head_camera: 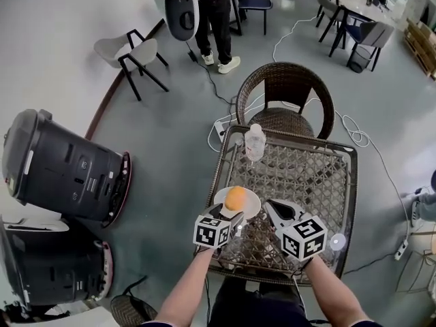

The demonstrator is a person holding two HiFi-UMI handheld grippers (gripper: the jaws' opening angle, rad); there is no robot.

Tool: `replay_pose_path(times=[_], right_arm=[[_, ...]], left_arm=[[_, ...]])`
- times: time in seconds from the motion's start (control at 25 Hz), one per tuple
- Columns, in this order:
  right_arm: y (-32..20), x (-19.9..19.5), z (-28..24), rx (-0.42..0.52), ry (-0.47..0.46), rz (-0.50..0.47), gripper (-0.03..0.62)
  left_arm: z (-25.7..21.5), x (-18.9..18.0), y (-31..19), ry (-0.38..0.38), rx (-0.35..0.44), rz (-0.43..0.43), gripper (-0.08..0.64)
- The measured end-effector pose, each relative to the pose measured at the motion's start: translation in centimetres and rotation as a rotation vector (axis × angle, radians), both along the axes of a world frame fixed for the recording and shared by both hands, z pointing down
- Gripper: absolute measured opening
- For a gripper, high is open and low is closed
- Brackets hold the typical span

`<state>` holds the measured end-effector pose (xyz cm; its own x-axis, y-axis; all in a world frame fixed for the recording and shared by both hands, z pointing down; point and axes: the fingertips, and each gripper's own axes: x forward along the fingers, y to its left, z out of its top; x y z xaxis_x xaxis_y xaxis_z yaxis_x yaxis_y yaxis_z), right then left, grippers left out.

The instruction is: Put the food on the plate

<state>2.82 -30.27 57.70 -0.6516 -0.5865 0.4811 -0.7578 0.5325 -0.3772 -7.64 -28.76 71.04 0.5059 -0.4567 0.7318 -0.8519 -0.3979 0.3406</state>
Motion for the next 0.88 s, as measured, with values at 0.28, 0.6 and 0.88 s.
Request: replay_pose_path(times=[0.28,0.6,0.88], right_arm=[[0.7,-1.3,-2.3,0.054,-0.014,-0.010,0.003],[2.0,-3.0,-5.5,0.117,-0.021,-0.037,0.003],[2.8,-3.5,-9.2,0.207,-0.017,-0.052,0.003]], left_arm=[[-5.1,-0.2,1.0,-0.008,0.142,0.052,0.328],[-12.5,1.1,2.5,-0.009,0.337,0.135,0.202],[-18.8,2.5,3.3,0.046,0.475,0.141,0.042]])
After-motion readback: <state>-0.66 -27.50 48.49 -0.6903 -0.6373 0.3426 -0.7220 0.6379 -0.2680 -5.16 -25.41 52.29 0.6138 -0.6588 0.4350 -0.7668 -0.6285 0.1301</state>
